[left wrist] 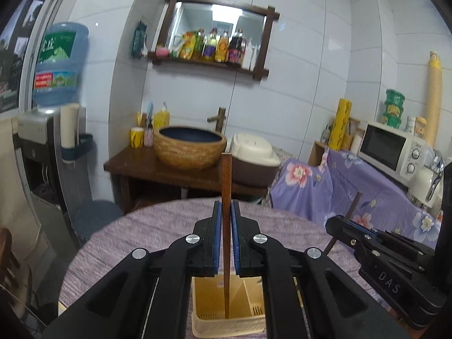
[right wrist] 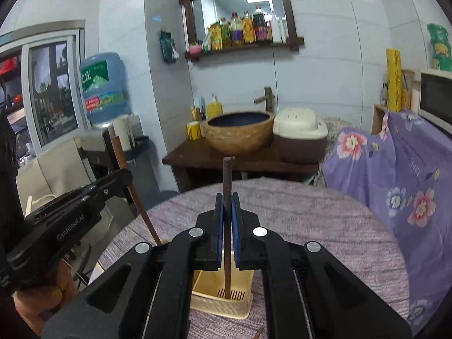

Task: Organize utensils
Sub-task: 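Lift both chopsticks and lower them into the beige holder with both tools, then open both tools and withdraw them from the holder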

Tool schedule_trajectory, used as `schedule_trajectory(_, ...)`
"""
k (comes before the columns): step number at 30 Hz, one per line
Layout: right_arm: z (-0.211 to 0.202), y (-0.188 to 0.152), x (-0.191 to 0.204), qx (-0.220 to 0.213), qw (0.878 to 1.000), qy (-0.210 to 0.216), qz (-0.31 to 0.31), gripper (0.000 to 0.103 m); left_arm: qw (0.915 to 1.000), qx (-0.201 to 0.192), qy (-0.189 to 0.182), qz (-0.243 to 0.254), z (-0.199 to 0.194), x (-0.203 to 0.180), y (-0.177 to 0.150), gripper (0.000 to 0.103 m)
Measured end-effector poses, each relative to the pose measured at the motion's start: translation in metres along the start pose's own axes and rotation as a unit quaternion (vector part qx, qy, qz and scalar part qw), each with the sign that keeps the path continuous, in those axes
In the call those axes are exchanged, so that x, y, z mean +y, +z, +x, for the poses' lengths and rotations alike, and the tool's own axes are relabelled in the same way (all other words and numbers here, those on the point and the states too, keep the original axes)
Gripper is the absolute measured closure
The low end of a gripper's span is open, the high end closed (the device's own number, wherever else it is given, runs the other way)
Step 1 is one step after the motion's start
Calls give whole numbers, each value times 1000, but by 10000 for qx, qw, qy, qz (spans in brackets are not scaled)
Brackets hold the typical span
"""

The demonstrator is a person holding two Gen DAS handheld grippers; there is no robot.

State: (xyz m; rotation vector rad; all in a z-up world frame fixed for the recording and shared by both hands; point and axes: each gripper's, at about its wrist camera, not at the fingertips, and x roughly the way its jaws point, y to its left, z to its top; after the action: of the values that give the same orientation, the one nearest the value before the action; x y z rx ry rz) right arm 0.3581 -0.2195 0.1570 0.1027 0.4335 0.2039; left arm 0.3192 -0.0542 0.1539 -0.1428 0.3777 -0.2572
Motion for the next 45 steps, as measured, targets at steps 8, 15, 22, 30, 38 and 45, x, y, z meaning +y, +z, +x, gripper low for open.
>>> schedule_trajectory(8,19,-12,-10,147,9997,3,178,97,9988,481,88,-1,27,8,-35,95)
schedule_trajectory(15,13,-15,-10,-52,9998,-119,132,34,9981,615,-3,49,29,8,-41,75)
schedule_trajectory(22,-17,-37,-12,-172,9993,-324,-26,26,9989,418,49,195,-9,10,-55,25)
schedule_trajectory(30,-46,-113,-23,289,9959,-856,-110,19,9916,1258,265,154,-41,28,-117,11)
schedule_trajectory(38,-65,-193,-33,975,9882,-1173,126,19,9804,1897,524,100,-62,38,-191,28)
schedule_trajectory(45,-78,-231,-35,1153,9835,-1373,243,19,9689,2437,419,127,-64,34,-228,64)
